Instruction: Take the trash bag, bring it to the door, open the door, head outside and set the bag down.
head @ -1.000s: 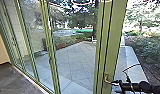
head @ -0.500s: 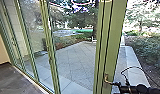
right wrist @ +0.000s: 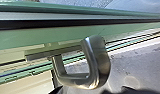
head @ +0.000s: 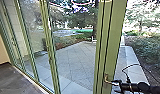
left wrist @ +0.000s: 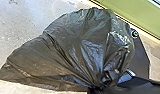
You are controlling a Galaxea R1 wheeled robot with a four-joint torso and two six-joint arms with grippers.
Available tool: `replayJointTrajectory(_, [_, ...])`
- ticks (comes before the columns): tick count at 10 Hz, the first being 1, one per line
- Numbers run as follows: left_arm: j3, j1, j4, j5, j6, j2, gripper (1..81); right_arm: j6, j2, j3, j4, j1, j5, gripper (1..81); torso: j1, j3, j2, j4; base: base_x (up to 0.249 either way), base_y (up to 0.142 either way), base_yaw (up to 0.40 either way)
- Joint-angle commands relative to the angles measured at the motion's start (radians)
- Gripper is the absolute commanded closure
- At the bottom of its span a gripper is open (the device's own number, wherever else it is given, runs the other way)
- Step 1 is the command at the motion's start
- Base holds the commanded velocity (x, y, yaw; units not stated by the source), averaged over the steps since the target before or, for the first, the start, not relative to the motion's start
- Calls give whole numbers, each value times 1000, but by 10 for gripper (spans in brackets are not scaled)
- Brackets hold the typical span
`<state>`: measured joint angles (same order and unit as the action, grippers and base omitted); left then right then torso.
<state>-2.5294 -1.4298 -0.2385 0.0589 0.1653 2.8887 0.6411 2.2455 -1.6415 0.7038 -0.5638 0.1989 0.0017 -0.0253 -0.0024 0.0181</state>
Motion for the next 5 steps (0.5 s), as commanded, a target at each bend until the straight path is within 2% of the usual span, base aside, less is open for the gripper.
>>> replayJointTrajectory(1, [-5,68,10,45,2,-9,811,3,-1,-24,13,156,37,10,0,0,0,0,0,0,0])
replayJointTrajectory(5, [-5,64,7,50,2,-9,811,6,48,-128,26,166,39,10,0,0,0,0,0,0,0])
